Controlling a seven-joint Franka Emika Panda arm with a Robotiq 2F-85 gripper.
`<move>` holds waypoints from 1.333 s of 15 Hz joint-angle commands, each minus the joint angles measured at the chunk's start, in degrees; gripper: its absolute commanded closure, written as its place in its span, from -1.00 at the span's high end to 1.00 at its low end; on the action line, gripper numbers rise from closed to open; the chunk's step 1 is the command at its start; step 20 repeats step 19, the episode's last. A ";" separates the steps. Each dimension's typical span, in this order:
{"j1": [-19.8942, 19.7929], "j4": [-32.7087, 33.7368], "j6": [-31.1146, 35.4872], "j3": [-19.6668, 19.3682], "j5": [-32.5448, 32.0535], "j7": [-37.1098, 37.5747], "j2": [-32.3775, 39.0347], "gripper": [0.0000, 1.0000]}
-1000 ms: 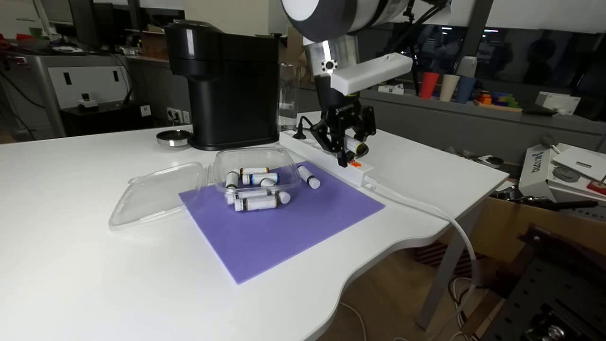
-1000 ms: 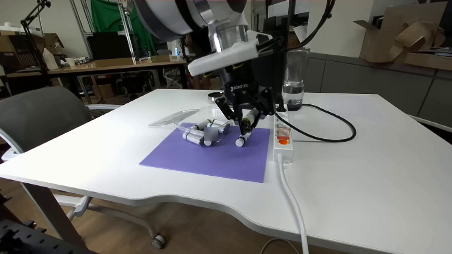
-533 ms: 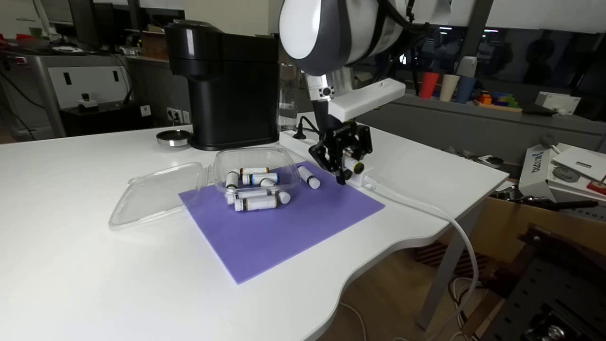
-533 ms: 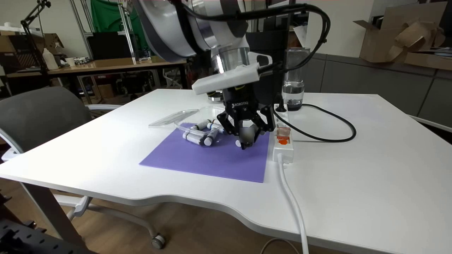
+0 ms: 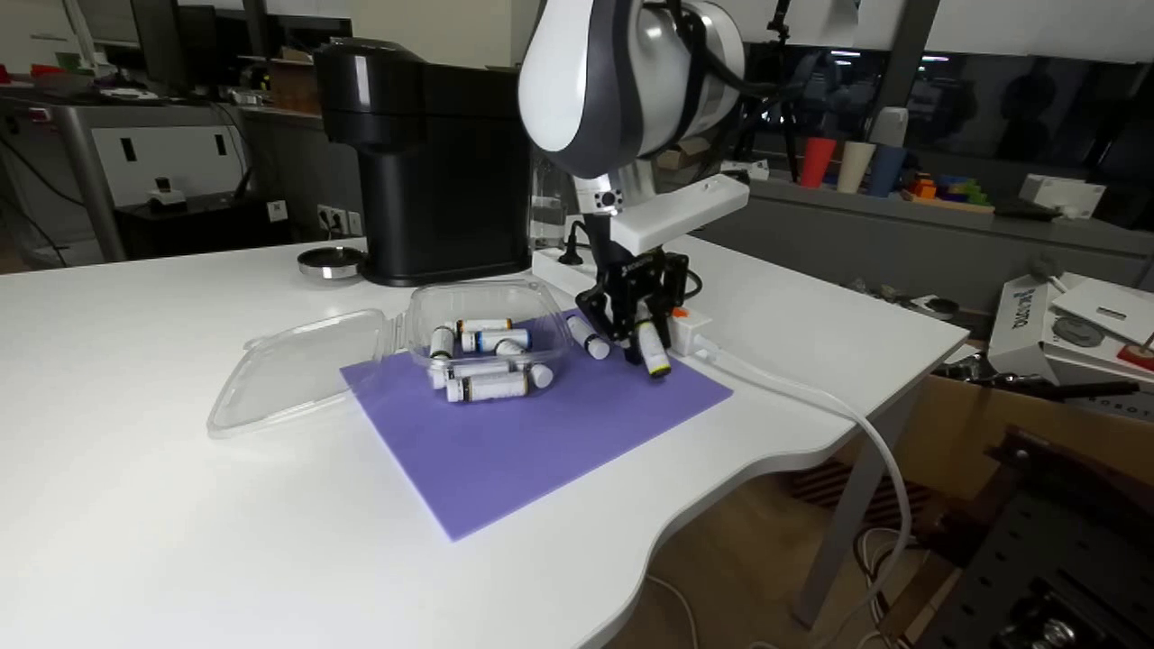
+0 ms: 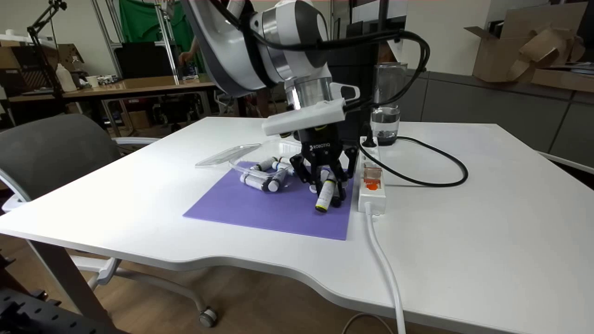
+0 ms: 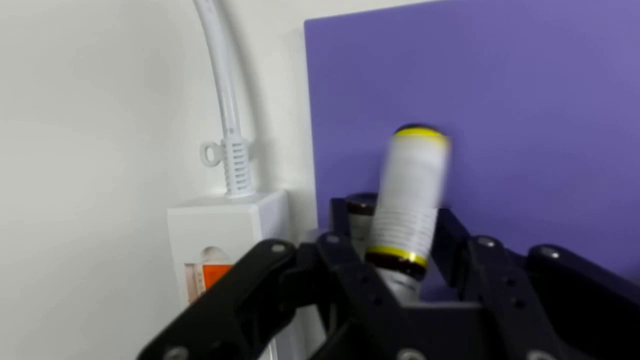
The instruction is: Remove two bottles from the clear bowl and place them on the purple placemat
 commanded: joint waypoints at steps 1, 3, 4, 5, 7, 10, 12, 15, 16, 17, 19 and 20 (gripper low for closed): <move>0.08 1.59 0.08 0.05 1.40 -1.26 0.21 0.52; 0.12 1.15 0.50 0.20 1.67 -1.75 -0.81 0.80; 0.20 0.76 0.75 0.27 1.87 -1.92 -1.54 0.93; 0.23 0.41 1.01 0.36 2.13 -2.32 -2.15 1.00; 0.55 -0.61 1.62 0.35 1.95 -2.67 -3.93 1.00; 1.88 -2.40 1.56 -0.44 0.91 -1.62 -7.64 1.00; 2.73 -3.93 0.44 -0.85 0.47 -0.70 -10.83 1.00; 3.52 -6.64 -1.49 -1.11 -0.02 1.03 -16.04 1.00; 3.58 -7.50 -2.07 -1.03 -0.33 1.44 -17.75 1.00; 3.56 -8.31 -2.66 -0.92 -0.65 1.91 -19.31 1.00; 3.33 -9.67 -3.94 -0.50 -1.20 2.61 -22.10 1.00; 3.33 -9.67 -3.94 -0.50 -1.20 2.61 -22.10 1.00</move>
